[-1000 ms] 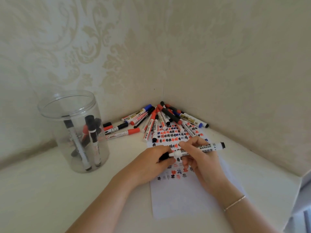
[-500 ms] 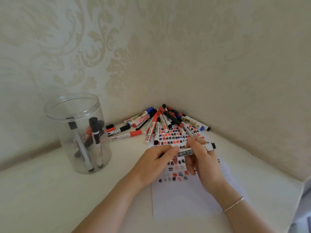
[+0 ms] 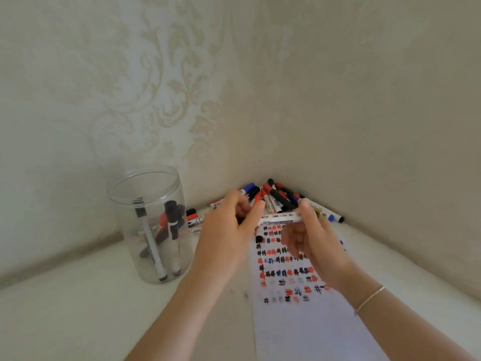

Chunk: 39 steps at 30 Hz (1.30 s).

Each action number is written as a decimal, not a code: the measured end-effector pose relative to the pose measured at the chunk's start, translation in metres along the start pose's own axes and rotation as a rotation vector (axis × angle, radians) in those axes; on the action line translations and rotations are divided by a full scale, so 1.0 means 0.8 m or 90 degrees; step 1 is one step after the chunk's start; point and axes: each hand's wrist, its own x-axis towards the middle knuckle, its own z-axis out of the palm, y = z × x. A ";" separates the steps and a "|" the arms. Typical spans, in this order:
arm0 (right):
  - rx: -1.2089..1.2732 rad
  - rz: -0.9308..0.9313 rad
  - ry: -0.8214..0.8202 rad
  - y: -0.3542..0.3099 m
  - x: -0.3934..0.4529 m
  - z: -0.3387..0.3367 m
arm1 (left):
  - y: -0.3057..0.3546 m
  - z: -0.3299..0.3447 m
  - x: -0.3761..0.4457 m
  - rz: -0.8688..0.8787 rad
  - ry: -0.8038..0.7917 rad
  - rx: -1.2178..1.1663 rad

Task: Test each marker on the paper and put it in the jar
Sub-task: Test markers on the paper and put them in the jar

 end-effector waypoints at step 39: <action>-0.770 -0.079 0.108 -0.010 0.050 0.020 | 0.006 -0.146 0.067 0.065 0.249 0.330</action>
